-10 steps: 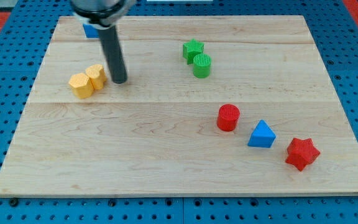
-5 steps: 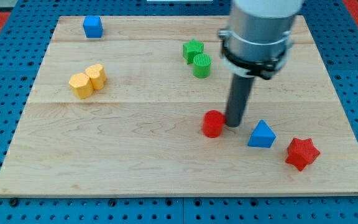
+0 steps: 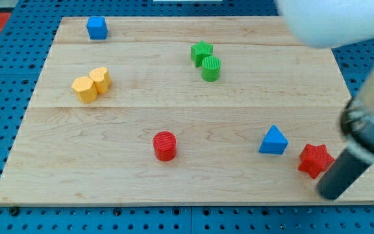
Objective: Push the red blocks diagonally to the yellow blocks
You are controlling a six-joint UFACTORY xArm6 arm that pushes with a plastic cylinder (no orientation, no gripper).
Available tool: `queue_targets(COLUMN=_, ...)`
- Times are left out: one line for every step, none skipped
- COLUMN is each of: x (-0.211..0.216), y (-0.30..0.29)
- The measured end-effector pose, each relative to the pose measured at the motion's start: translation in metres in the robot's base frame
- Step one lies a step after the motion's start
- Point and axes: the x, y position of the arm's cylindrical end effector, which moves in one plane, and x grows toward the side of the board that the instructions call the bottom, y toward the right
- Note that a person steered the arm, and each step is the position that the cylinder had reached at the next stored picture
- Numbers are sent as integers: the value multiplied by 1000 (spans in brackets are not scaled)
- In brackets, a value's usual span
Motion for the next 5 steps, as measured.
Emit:
queue_targets(x=-35, y=36)
queue_targets(x=-47, y=-64)
queue_targets(x=-40, y=-152)
queue_targets(x=-25, y=-59)
queue_targets(x=20, y=-86)
